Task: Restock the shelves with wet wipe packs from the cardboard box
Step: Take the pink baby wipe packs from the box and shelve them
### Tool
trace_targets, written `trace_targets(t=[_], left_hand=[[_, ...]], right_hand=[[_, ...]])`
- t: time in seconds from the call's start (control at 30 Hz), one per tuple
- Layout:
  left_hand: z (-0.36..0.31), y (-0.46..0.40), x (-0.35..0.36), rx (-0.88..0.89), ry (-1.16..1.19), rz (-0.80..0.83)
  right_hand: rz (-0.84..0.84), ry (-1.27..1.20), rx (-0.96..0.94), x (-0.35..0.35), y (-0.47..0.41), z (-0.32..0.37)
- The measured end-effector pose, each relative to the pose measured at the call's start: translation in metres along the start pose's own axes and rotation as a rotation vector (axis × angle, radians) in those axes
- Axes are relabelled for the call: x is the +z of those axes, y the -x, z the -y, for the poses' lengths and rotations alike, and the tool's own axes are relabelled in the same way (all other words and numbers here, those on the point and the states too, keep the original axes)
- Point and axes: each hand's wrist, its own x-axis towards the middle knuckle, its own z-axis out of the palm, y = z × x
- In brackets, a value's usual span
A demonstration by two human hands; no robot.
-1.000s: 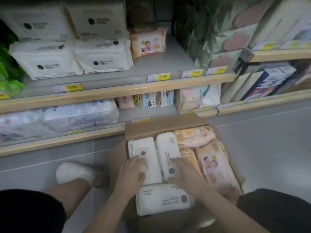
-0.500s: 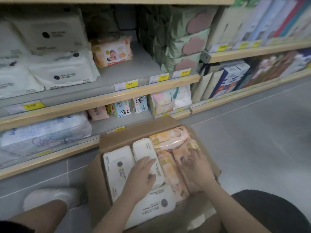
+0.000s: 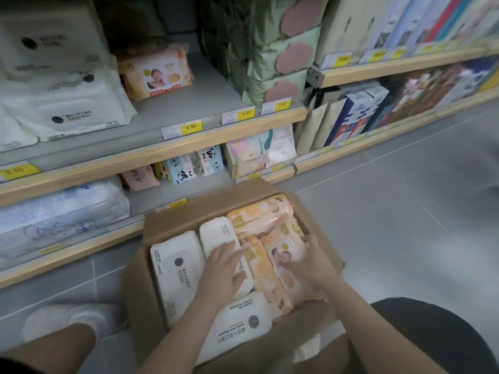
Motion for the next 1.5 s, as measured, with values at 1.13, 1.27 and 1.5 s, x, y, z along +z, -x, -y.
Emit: trace_targets(t=[1.13, 1.27, 1.5], left_hand=[[0.066, 0.028, -0.142, -0.53, 0.785, -0.392], [0.081, 0.017, -0.143, -0.554, 0.774, -0.334], [0.084, 0.011, -0.139, -0.562, 0.769, -0.303]], right_hand=[[0.156, 0.166, -0.464, -0.02, -0.068, 0.078], [0.15, 0.393, -0.497, 0.009, -0.095, 0.076], [-0.027, 0.796, -0.616, 0.032, -0.104, 0.064]])
